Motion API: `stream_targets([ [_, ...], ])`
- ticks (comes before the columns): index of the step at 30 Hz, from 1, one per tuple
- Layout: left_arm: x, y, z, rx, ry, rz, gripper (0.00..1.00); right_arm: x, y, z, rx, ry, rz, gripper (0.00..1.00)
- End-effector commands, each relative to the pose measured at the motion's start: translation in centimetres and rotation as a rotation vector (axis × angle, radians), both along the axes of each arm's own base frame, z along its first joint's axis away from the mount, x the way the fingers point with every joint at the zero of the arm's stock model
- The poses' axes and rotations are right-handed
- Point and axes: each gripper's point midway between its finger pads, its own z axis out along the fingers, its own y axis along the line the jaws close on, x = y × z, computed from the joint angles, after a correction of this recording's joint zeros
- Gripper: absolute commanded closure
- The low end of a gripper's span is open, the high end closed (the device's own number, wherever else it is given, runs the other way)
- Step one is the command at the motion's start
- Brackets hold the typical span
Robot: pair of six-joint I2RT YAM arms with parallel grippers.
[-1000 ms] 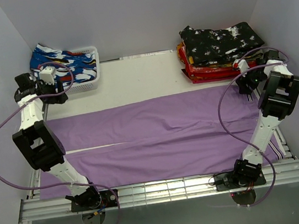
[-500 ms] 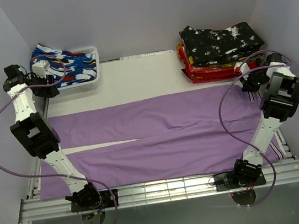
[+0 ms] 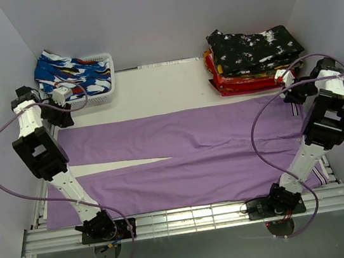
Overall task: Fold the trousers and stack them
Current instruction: Fold the trousers
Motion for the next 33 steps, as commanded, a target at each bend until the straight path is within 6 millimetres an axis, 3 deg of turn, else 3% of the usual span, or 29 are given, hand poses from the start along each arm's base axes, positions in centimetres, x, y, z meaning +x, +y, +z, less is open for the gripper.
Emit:
stream_targets([
  [1,1.3,0.9,1.1,0.075,-0.072,-0.104,0.45,-0.5,0.6,0.4,0.008,-0.004,0.033,0.92],
  [7,3.3,1.8,-1.2,0.159,-0.058,-0.183,0.46,-0.2,0.8,0.5,-0.002,-0.007,0.046,0.92],
  [12,1.6,1.1,-4.0,0.163,0.021,-0.357,0.50,-0.3,1.2,0.6,-0.002,0.002,0.060,0.92],
  [18,1.5,1.5,-6.9,0.179,0.063,-0.389,0.51,-0.5,1.3,0.7,-0.027,-0.001,0.084,0.92],
  [22,0.5,2.0,-8.7,0.216,0.116,-0.427,0.57,-0.3,1.1,0.8,-0.033,0.000,0.084,0.92],
  [28,-0.4,1.8,-9.3,0.215,0.144,-0.456,0.71,0.4,1.2,1.4,-0.039,-0.010,0.077,0.92],
  [33,0.9,1.4,-7.0,0.190,0.082,-0.402,0.90,2.3,0.7,3.8,-0.022,-0.067,0.014,0.92],
])
